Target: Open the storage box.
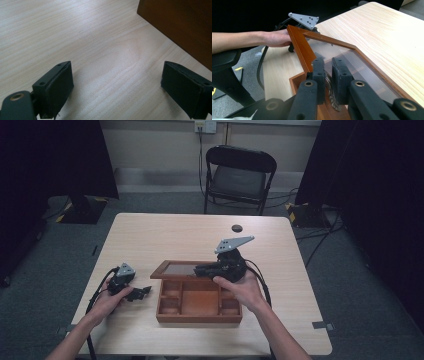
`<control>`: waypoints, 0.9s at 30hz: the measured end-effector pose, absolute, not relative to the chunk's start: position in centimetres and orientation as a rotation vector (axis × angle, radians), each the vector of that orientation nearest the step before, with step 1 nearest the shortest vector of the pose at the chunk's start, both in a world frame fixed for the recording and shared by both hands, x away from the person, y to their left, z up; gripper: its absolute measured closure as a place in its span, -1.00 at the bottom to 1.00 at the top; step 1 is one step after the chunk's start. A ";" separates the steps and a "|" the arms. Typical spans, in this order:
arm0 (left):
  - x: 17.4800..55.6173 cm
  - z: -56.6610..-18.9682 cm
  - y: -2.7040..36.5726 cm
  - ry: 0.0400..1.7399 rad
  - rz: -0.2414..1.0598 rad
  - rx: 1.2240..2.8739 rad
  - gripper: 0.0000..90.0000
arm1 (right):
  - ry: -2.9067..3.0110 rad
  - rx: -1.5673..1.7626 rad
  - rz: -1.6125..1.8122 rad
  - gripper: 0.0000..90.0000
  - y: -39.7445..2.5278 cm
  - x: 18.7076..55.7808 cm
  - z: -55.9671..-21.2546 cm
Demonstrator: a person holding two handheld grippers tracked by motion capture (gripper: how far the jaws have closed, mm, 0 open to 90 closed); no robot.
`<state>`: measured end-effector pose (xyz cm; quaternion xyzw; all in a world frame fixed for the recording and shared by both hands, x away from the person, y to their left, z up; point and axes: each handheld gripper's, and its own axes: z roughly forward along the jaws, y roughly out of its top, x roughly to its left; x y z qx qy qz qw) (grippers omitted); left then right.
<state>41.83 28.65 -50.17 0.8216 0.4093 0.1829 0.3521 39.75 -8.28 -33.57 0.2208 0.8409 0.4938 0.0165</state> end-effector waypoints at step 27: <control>41.8 -50.2 28.6 1.063 0.469 2.122 -0.78 | 2.587 0.698 1.557 0.83 -8.1 40.3 -33.2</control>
